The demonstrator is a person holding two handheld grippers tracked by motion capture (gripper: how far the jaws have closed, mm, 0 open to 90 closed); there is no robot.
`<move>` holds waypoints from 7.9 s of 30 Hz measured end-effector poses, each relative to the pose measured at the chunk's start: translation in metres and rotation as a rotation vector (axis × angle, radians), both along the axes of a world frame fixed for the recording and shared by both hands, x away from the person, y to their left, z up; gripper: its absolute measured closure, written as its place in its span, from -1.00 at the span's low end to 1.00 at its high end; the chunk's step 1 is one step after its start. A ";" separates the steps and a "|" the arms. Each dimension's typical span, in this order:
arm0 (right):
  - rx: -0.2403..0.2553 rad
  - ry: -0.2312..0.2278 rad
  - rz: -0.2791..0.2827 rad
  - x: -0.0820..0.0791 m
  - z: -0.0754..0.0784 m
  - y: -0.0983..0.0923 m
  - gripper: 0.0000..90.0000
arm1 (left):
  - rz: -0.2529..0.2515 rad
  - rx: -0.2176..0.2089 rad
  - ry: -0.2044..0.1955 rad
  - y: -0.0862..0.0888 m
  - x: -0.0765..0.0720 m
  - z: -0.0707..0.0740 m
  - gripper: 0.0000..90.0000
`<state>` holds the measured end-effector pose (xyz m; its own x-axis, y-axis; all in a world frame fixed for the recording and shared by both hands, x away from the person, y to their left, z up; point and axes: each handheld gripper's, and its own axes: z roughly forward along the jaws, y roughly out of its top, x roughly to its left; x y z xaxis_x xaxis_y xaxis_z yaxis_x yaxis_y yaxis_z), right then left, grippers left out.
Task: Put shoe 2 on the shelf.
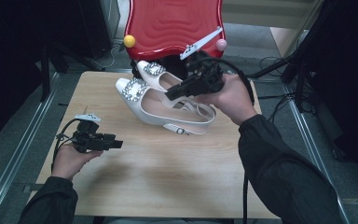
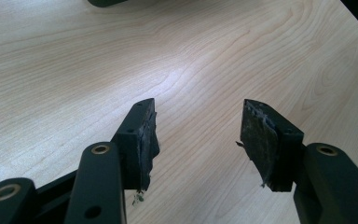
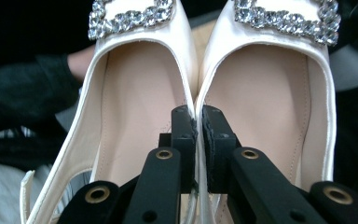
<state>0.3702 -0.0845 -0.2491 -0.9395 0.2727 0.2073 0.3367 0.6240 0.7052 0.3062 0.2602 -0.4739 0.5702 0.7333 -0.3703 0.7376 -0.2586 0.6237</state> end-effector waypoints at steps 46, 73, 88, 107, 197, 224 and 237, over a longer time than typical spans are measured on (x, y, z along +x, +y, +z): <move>0.455 0.023 -0.718 0.106 0.099 -0.009 0.92 | -0.095 -0.009 0.001 -0.016 0.006 -0.001 -0.02; 0.343 -0.118 -0.957 0.132 0.068 0.041 0.87 | -0.118 -0.022 0.000 -0.019 0.010 0.000 -0.03; 0.298 -0.149 -0.905 0.126 0.075 0.040 0.59 | -0.126 -0.016 0.000 -0.021 0.009 0.000 -0.03; 0.313 -0.162 -0.872 0.116 0.097 0.005 0.35 | -0.133 -0.007 0.007 -0.023 0.010 -0.001 -0.03; 0.179 -0.050 -0.674 -0.017 -0.188 -0.144 0.03 | -0.171 0.021 -0.038 -0.036 0.009 -0.002 -0.13; 0.102 0.002 -0.533 -0.047 -0.227 -0.115 -0.05 | -0.201 0.039 -0.036 -0.053 0.008 -0.006 -0.26; 0.065 0.004 -0.526 -0.043 -0.235 -0.110 -0.15 | -0.196 0.032 -0.035 -0.054 0.008 -0.008 -0.35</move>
